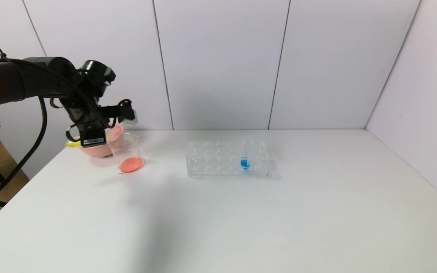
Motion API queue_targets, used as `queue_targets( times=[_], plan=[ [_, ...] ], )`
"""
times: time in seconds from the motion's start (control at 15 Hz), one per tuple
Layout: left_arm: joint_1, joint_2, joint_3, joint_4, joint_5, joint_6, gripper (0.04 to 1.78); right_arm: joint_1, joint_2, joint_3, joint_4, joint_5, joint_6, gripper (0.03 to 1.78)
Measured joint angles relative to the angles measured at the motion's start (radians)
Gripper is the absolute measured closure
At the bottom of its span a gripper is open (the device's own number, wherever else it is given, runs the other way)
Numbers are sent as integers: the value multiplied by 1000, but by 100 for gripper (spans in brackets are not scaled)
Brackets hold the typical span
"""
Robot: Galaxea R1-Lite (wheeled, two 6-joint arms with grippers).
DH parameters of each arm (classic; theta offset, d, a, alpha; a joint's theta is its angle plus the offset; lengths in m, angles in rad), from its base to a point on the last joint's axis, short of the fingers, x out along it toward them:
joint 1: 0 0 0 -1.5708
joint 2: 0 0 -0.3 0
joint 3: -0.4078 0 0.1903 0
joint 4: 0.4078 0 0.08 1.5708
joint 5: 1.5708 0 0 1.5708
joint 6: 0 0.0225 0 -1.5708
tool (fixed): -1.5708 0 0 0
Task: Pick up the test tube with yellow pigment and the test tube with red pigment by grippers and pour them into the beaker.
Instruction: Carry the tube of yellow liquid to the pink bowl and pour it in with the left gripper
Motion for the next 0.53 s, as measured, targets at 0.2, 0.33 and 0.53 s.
queue_targets(
  times=[0.2, 0.33, 0.53],
  plan=[
    [-1, 4, 0, -11, 1, -1, 138, 0, 0, 0, 0, 0, 0, 170],
    [-1, 10, 0, -20, 2, -1, 138, 0, 0, 0, 0, 0, 0, 170],
    [-1, 14, 0, -21, 23, -1, 138, 0, 0, 0, 0, 0, 0, 170]
  ],
)
